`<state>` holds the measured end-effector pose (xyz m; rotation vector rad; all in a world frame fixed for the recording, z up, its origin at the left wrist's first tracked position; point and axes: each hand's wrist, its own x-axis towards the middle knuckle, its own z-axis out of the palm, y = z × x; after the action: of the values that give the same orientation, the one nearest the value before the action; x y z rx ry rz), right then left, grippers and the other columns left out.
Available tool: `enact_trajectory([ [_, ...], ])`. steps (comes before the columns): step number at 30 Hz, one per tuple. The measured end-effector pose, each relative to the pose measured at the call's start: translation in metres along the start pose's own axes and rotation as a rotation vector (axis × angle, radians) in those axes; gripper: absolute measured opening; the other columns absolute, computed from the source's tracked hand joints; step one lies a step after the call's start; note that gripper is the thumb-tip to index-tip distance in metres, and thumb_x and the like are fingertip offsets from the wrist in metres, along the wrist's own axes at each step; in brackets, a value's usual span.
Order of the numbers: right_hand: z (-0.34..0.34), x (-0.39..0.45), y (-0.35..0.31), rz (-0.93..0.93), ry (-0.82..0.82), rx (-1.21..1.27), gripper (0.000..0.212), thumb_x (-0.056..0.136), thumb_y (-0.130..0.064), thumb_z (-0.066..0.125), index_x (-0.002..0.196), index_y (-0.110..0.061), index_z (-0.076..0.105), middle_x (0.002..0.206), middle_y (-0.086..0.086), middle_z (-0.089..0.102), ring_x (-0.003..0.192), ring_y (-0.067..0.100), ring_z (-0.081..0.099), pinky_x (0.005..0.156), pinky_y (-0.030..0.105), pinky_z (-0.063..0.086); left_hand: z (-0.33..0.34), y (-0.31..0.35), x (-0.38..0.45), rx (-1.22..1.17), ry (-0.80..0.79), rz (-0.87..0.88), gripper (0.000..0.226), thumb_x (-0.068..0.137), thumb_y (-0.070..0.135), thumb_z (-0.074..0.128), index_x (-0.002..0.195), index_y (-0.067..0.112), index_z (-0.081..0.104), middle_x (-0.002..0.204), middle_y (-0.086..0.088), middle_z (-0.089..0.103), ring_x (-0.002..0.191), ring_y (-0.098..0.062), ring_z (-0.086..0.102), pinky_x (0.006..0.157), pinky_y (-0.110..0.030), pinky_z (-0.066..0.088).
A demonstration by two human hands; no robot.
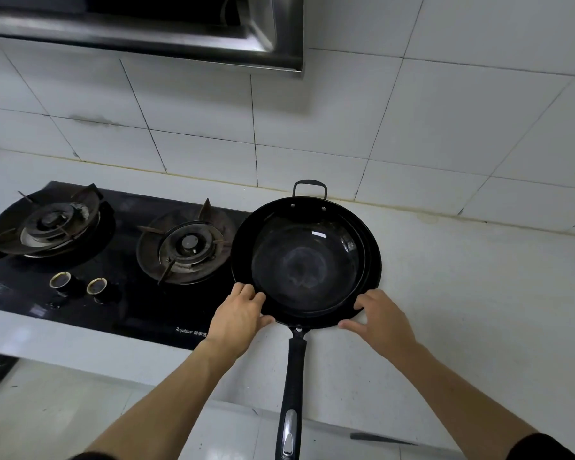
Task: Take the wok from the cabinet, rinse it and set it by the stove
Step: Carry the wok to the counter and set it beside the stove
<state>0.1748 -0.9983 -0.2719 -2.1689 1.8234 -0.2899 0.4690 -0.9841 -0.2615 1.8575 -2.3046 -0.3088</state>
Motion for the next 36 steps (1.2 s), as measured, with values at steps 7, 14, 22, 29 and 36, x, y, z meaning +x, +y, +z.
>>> enact_trajectory([
  [7, -0.001, -0.001, 0.003, -0.007, -0.008, 0.022, 0.059, 0.064, -0.076, 0.059, 0.087, -0.021, 0.060, 0.087, -0.008, 0.052, 0.077, 0.007, 0.050, 0.066, 0.019, 0.045, -0.001, -0.003, 0.000, 0.022, -0.031, -0.001, 0.046, 0.089, 0.054, 0.056, 0.118, 0.019, 0.056, 0.112, 0.002, 0.051, 0.112, -0.016, 0.042, 0.082, -0.026, 0.049],
  [14, -0.005, -0.001, 0.005, -0.042, -0.006, 0.063, 0.052, 0.070, -0.061, 0.072, 0.100, -0.020, 0.062, 0.099, -0.009, 0.052, 0.091, 0.005, 0.050, 0.076, 0.020, 0.045, -0.004, 0.001, 0.001, 0.072, -0.072, 0.019, 0.049, 0.090, 0.057, 0.051, 0.122, 0.021, 0.055, 0.111, 0.003, 0.052, 0.108, -0.016, 0.042, 0.086, -0.027, 0.047],
  [22, -0.008, -0.008, 0.003, -0.089, -0.066, 0.101, 0.052, 0.079, -0.056, 0.067, 0.118, -0.021, 0.059, 0.115, -0.010, 0.052, 0.109, 0.005, 0.047, 0.092, 0.023, 0.045, -0.012, 0.001, -0.002, 0.062, -0.102, 0.011, 0.049, 0.091, 0.055, 0.051, 0.129, 0.024, 0.052, 0.119, 0.004, 0.053, 0.113, -0.016, 0.043, 0.091, -0.029, 0.047],
  [29, -0.005, -0.021, -0.007, -0.095, -0.102, 0.057, 0.041, 0.086, -0.046, 0.065, 0.116, -0.019, 0.059, 0.114, -0.006, 0.052, 0.108, 0.010, 0.047, 0.093, 0.027, 0.045, -0.023, 0.003, -0.010, 0.120, -0.140, 0.003, 0.043, 0.095, 0.044, 0.052, 0.133, 0.025, 0.049, 0.131, 0.003, 0.050, 0.119, -0.019, 0.045, 0.092, -0.032, 0.048],
  [36, -0.005, -0.028, -0.017, -0.068, -0.085, 0.056, 0.036, 0.085, -0.041, 0.068, 0.113, -0.018, 0.060, 0.112, -0.005, 0.052, 0.107, 0.011, 0.048, 0.091, 0.025, 0.044, -0.028, 0.005, -0.010, 0.137, -0.177, -0.006, 0.037, 0.094, 0.030, 0.055, 0.130, 0.020, 0.049, 0.124, -0.001, 0.049, 0.113, -0.021, 0.048, 0.088, -0.033, 0.049],
])
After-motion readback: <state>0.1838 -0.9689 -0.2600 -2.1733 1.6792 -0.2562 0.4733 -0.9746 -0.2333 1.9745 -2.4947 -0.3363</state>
